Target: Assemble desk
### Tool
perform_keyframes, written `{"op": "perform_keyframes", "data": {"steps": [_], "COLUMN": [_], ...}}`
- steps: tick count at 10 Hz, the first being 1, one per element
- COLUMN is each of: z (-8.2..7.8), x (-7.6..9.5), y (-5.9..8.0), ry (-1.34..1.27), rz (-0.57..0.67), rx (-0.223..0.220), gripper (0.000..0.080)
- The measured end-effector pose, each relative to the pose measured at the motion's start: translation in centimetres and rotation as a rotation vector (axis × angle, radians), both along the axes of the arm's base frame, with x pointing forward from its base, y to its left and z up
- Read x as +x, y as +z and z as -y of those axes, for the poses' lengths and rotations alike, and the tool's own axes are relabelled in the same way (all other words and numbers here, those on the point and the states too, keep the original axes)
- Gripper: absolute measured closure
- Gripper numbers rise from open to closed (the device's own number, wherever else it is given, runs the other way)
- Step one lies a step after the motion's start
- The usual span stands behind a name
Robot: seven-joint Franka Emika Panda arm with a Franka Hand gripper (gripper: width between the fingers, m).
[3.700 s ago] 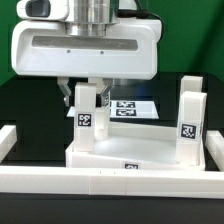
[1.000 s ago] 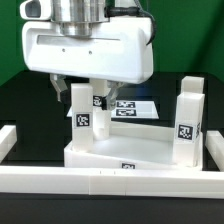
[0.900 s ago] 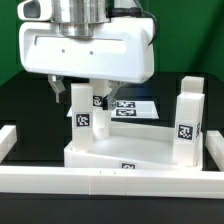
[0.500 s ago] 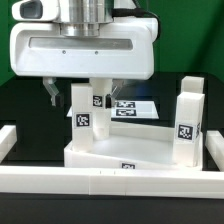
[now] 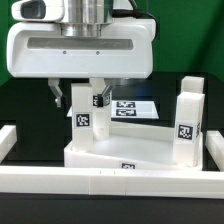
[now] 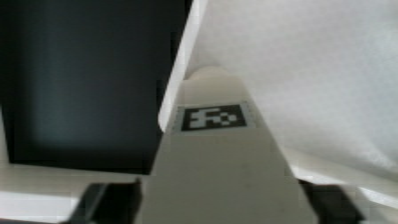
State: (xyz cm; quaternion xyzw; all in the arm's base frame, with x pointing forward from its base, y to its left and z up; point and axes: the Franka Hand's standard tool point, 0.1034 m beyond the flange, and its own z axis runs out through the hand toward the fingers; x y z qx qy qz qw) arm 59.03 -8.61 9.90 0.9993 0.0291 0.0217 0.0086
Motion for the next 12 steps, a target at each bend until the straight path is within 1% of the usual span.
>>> {"op": "perform_keyframes", "data": {"steps": [1, 5, 6, 7, 9, 10, 12], "z": [0.00, 0.01, 0.02, 0.15, 0.31, 0.34, 0.59], "x": [0.01, 0.01, 0.00, 0.00, -0.16, -0.20, -0.23], "y": [0.01, 0.01, 0.03, 0.19, 0.14, 0.03, 0.00], "ry": [0.000, -0.027, -0.093, -0.232, -0.407, -0.538, -0.698], "rz": [0.000, 0.001, 0.000, -0.009, -0.016, -0.016, -0.015], "rx": [0.000, 0.001, 0.007, 0.019, 0.030, 0.044, 0.064], "gripper": [0.0511, 0.0511, 0.0511, 0.0511, 0.0511, 0.0509, 0.0509]}}
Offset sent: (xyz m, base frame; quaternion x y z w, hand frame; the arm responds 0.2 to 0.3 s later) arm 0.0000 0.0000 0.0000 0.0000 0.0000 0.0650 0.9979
